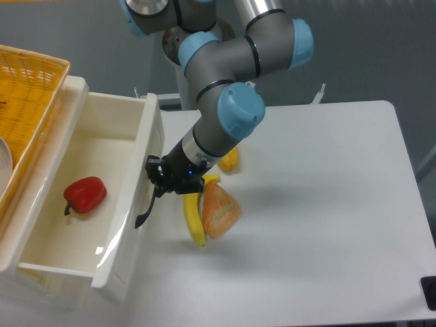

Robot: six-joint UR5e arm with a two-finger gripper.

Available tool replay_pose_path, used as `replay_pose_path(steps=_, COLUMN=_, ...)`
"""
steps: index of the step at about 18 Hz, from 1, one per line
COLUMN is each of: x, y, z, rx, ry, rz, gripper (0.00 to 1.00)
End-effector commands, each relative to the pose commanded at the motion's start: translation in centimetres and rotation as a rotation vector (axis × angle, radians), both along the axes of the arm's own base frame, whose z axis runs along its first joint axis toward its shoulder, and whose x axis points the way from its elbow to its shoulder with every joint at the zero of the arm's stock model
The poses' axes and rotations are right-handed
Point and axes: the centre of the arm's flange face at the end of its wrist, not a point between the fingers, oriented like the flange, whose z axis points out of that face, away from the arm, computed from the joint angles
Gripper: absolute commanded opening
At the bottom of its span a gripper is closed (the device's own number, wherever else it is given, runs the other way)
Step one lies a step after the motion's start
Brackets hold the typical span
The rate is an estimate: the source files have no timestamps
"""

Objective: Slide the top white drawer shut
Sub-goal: 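Push the drawer front inward until the drawer is shut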

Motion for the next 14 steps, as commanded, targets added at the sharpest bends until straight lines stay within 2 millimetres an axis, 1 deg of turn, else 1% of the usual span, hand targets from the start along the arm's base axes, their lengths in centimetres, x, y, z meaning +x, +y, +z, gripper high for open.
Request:
replay_pose_path(steps=12, x=3.1, y=1.6, z=0.1, rx=-0.012, ry=-0.009, rz=-0.028, gripper=0.10)
replay_pose_path(steps=14, x=4.0, y=1.9, z=0.2, rx=-0.015, ry=-0.010, rz=-0.035, gripper=0.11)
